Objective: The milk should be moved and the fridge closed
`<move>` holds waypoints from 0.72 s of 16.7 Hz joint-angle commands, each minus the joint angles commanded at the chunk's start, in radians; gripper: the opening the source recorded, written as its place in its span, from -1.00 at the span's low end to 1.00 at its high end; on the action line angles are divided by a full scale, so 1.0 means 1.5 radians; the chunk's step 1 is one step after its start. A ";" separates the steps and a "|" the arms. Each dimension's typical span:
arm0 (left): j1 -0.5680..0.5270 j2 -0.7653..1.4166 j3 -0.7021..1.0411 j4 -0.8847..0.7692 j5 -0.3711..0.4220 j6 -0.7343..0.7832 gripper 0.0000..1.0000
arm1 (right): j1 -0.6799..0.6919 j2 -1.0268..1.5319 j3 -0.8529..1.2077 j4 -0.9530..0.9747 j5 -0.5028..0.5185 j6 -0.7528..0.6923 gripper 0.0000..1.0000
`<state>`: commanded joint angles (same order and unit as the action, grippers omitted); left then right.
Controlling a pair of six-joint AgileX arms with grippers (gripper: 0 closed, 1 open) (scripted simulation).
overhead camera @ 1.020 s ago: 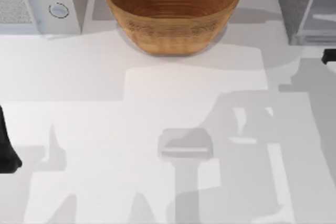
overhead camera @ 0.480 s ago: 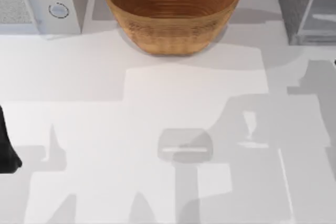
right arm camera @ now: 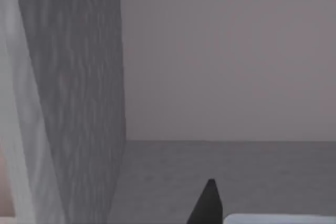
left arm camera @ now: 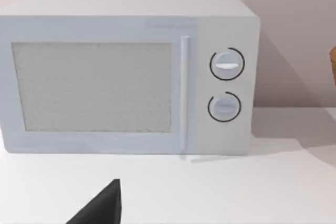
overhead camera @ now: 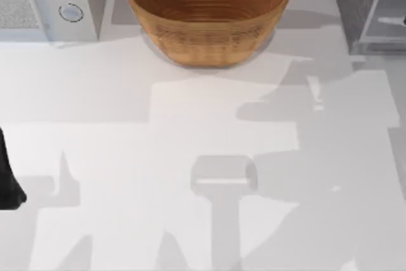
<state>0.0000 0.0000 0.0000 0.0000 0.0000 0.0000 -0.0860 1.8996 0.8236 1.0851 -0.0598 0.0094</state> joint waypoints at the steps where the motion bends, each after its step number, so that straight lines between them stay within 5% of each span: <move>1: 0.000 0.000 0.000 0.000 0.000 0.000 1.00 | -0.012 0.041 0.046 -0.007 -0.011 -0.001 -1.00; 7: 0.000 0.000 0.000 0.000 0.000 0.000 1.00 | -0.067 0.235 0.258 -0.052 -0.064 -0.003 -1.00; 12: 0.000 0.000 0.000 0.000 0.000 0.000 1.00 | -0.075 0.260 0.283 -0.059 -0.071 -0.003 -1.00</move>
<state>0.0000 0.0000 0.0000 0.0000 0.0000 0.0000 -0.1986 2.2896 1.2486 0.9962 -0.1667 0.0048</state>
